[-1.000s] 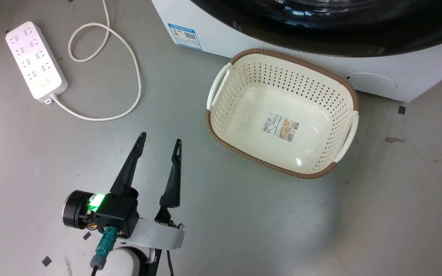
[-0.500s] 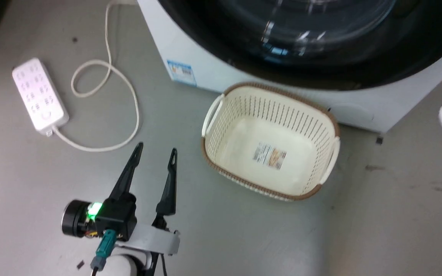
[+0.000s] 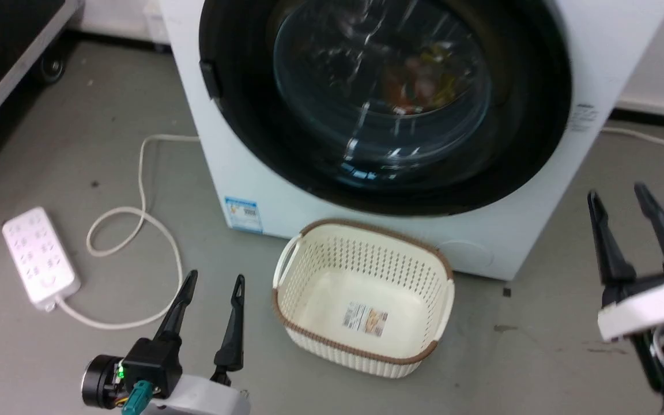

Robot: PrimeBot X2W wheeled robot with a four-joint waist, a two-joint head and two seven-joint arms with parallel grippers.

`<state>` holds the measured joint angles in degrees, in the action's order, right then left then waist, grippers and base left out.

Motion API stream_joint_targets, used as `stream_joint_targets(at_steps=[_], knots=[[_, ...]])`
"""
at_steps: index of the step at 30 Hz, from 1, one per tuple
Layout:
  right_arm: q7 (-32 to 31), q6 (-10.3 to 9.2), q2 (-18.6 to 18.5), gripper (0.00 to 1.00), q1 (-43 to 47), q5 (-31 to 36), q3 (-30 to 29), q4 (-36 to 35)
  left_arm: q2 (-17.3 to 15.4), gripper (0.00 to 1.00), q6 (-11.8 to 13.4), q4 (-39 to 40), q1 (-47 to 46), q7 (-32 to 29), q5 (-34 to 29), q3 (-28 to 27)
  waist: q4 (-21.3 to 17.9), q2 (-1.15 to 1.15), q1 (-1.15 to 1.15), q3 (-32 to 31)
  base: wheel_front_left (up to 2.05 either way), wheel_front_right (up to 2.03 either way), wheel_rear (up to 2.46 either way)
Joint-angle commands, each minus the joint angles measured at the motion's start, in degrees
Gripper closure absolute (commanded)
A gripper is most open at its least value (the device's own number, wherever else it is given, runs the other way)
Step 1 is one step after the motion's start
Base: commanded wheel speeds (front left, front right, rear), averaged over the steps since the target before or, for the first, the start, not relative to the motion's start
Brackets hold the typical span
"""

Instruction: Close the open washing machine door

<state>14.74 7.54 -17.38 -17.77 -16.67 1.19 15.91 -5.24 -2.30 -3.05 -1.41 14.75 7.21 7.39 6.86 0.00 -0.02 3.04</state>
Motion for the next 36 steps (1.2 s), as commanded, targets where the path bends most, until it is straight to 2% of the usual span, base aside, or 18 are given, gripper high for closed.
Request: stream_joint_targets(at_steps=[1, 8, 13, 20, 34, 35, 36], knots=[[0.2, -0.05, 1.1, 0.0, 1.8, 0.8, -0.9, -1.3, -0.4, 0.0, -0.2, -0.1, 0.7, 0.2, 0.1, -0.3, -1.8, 0.0, 0.02, -2.3, 0.0, 0.0, 0.0], [-1.4, -0.05, 10.2, 0.0, 12.9, 6.0, -6.9, -11.2, -1.3, 0.0, -0.3, -0.9, 2.2, 0.2, 0.2, -1.0, -3.3, 0.0, 0.02, -3.9, 0.0, 0.0, 0.0], [-1.3, -0.05, 13.5, 0.0, 19.0, 8.4, -8.2, -14.4, -1.3, 0.0, -0.3, -1.8, 2.3, 0.2, 0.5, -1.0, -3.6, 0.0, 0.02, -4.4, 0.0, 0.0, 0.0], [-1.1, -0.05, 14.4, 0.0, 24.0, 9.0, -7.2, -15.2, -1.5, 0.0, -0.4, -3.2, 2.3, 0.2, 0.7, -0.6, -3.9, 0.0, 0.02, -4.9, 0.0, 0.0, 0.0], [-0.2, -0.05, 14.5, 0.0, 24.6, 7.8, -6.1, -12.5, -2.1, 0.0, 0.9, -3.6, 2.4, -0.7, -0.1, 0.6, -3.8, 0.0, 0.02, -5.6, 0.0, 0.0, 0.0], [-0.5, -0.01, 14.3, 1.0, 23.7, 8.1, -6.2, -12.6, -1.9, 1.0, 0.7, -3.7, 1.7, -0.7, 0.0, 0.7, -3.8, 0.0, 0.02, -5.6, 0.0, 0.0, 0.0], [-0.6, -0.01, 14.3, 1.0, 23.6, 8.1, -6.2, -12.6, -1.8, 1.0, 0.7, -3.7, 1.7, -0.7, 0.0, 0.6, -3.8, 0.0, 0.02, -5.6, 0.0, 0.0, 0.0]])
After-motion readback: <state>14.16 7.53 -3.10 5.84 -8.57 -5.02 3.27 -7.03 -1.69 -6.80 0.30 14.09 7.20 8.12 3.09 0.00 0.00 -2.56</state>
